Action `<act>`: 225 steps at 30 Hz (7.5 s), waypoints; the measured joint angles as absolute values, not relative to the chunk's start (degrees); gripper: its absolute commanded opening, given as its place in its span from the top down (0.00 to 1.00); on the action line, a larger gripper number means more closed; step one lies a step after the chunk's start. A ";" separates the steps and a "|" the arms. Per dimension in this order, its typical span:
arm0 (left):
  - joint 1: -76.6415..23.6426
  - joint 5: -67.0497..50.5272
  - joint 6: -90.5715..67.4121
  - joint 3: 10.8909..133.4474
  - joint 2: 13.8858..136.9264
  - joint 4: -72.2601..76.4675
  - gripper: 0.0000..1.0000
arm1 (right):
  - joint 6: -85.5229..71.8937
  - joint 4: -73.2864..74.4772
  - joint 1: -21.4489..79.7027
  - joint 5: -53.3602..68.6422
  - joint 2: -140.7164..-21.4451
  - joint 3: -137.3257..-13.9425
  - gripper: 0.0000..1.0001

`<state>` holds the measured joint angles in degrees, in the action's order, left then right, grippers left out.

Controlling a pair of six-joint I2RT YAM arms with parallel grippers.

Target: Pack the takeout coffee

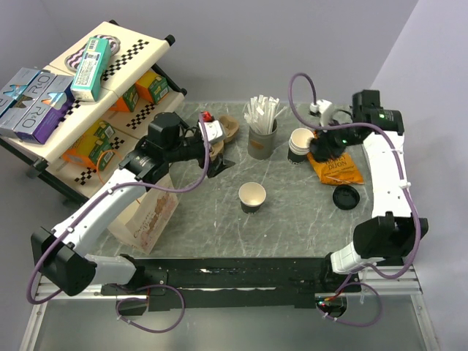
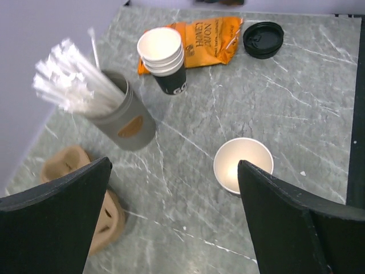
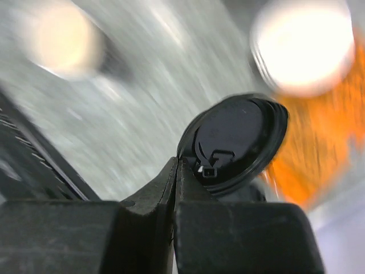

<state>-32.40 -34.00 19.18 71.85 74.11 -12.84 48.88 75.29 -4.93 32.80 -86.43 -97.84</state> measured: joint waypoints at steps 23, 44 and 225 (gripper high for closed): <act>-34.87 -31.07 14.63 67.72 73.54 -11.60 0.01 | 46.81 76.71 9.21 80.97 -96.73 -87.83 1.00; -38.63 -30.17 11.27 65.80 82.81 -6.57 0.01 | 50.63 77.28 9.13 83.05 -106.59 -79.40 1.00; -40.38 -46.81 -8.56 80.03 93.91 -19.27 0.99 | 0.62 30.39 -12.62 57.69 -60.34 -56.97 0.23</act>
<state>-40.38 -46.81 -8.56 80.03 93.91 -19.27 0.62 30.39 -12.62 57.69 -60.34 -56.97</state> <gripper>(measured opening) 0.021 0.734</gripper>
